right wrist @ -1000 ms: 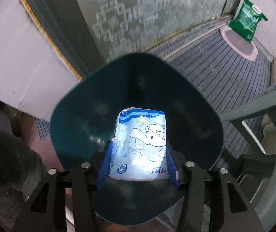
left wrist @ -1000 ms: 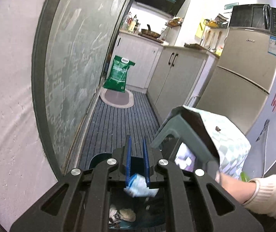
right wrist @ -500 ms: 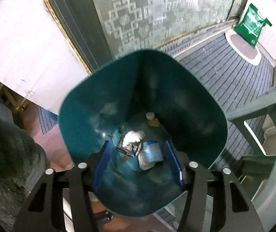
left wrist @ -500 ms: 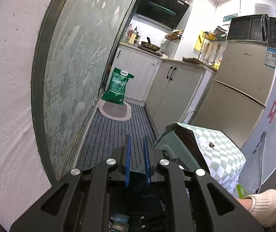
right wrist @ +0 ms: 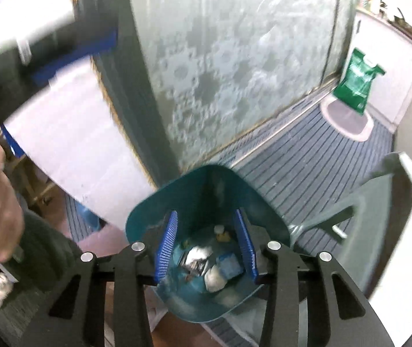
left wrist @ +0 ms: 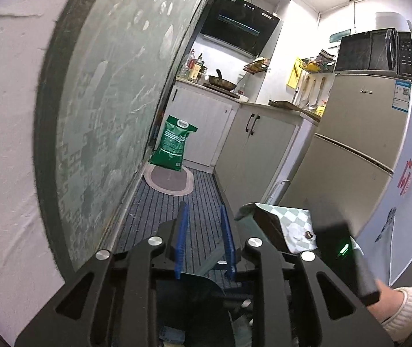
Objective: Collect trash
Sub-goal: 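Move both grippers back over the checkered table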
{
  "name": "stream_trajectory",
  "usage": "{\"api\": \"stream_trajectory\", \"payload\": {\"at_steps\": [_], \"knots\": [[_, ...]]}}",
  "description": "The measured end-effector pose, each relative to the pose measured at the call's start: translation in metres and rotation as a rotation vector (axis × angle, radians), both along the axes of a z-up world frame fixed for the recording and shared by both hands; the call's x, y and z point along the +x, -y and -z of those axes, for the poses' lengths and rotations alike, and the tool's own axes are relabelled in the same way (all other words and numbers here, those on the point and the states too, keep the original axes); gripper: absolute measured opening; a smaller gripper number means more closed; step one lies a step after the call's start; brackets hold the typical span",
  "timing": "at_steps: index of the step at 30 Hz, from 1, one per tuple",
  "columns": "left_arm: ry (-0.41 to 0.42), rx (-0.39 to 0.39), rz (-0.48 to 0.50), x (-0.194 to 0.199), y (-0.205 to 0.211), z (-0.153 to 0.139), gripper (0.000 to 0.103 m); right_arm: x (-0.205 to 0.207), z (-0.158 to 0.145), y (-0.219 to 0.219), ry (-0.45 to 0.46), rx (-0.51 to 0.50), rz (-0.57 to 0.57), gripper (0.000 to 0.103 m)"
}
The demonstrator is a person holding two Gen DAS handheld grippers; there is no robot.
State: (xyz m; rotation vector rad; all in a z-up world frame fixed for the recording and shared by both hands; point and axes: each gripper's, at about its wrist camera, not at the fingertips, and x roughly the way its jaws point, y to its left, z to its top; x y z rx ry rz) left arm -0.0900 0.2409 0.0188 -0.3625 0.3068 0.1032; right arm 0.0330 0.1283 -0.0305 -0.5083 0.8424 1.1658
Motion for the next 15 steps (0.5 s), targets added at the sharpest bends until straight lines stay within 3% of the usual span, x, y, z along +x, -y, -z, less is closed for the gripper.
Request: {"api": "stream_trajectory", "payload": {"at_steps": [15], "knots": [[-0.029, 0.038, 0.105, 0.044, 0.059, -0.001, 0.041, 0.066, -0.044, 0.090, 0.050, 0.112, 0.215, 0.041]]}}
